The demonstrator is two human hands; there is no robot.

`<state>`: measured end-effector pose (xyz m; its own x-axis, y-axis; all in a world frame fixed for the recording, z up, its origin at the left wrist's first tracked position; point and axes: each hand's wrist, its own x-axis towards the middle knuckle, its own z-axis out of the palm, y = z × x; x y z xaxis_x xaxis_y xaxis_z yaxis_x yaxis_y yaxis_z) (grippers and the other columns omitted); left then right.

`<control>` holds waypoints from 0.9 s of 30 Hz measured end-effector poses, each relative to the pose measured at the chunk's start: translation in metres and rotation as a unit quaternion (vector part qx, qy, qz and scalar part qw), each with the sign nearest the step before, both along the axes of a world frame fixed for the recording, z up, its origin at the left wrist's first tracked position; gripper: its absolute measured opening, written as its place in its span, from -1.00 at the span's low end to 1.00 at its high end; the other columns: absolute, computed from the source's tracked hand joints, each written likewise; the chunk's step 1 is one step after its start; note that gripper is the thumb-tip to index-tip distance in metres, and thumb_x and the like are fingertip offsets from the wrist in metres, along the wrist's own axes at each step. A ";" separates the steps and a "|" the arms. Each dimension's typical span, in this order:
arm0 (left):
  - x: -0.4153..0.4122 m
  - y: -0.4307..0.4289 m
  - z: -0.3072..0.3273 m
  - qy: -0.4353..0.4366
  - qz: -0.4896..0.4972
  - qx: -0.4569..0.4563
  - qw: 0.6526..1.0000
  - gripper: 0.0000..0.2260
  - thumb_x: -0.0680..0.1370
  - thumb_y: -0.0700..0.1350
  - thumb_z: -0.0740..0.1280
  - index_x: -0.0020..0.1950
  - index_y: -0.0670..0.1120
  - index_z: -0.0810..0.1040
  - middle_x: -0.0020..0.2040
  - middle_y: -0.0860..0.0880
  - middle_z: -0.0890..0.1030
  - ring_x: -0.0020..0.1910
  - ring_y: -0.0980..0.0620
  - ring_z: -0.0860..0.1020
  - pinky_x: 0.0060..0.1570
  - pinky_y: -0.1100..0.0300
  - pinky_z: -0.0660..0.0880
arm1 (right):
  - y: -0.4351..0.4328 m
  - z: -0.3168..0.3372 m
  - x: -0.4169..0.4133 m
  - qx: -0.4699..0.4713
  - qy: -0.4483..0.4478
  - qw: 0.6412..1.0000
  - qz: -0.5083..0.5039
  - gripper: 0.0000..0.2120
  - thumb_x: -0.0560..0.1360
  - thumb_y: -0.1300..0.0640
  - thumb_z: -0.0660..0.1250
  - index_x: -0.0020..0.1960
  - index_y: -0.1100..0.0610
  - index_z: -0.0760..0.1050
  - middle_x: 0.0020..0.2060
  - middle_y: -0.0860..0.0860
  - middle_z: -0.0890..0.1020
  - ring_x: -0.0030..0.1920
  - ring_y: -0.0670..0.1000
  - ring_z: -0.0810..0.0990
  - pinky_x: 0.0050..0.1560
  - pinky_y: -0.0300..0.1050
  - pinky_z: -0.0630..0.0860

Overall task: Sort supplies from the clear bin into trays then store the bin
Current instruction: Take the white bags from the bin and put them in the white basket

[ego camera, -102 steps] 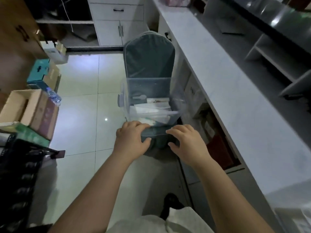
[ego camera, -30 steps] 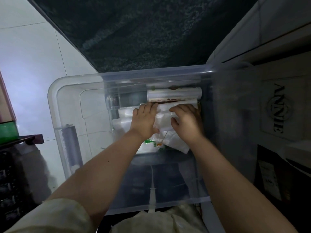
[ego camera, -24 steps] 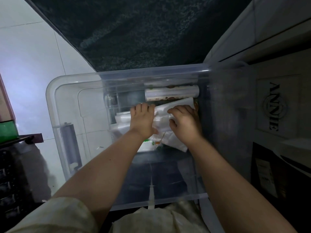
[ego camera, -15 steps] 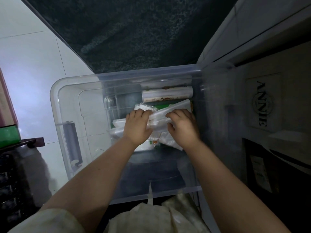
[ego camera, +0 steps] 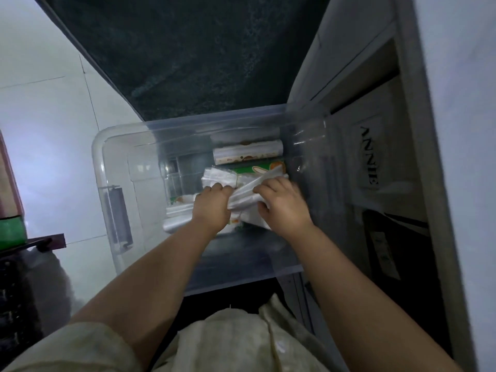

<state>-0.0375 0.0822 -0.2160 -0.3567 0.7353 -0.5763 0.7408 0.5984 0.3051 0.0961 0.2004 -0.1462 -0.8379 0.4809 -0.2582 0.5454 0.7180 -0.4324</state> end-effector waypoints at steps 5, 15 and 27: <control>-0.016 -0.008 0.085 0.017 0.000 0.063 0.998 -0.66 0.40 -0.13 0.40 0.16 -0.04 0.49 0.03 -0.10 0.51 0.02 -0.14 0.48 -0.16 0.09 0.39 | -0.007 0.082 0.004 0.052 0.039 0.998 -0.018 -0.72 0.31 0.26 0.42 0.02 0.12 0.60 -0.05 0.06 0.63 0.02 0.19 0.55 0.01 0.06 0.42; -0.036 -0.015 0.241 0.062 -0.102 0.252 0.960 -0.65 0.40 -0.13 0.40 0.17 0.02 0.49 0.00 -0.03 0.51 0.03 -0.12 0.42 -0.17 0.10 0.33 | -0.074 0.206 0.041 0.201 0.111 0.960 -0.159 -0.75 0.32 0.20 0.48 -0.01 0.10 0.59 -0.04 0.02 0.63 0.04 0.15 0.56 -0.05 0.03 0.46; 0.095 0.009 0.355 0.049 -0.372 0.431 0.821 -0.61 0.31 -0.14 0.40 0.13 0.01 0.53 0.00 -0.03 0.56 -0.02 -0.16 0.45 -0.14 0.01 0.38 | -0.179 0.273 0.153 0.318 0.130 0.856 -0.387 -0.75 0.32 0.23 0.47 0.00 0.16 0.60 -0.03 0.07 0.64 -0.03 0.16 0.58 -0.06 0.11 0.50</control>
<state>0.0580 0.0910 0.1388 0.3623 0.8902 0.2764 0.8498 -0.4372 0.2943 0.2487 0.0209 0.1265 -0.1941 0.8921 0.4081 0.9089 0.3200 -0.2672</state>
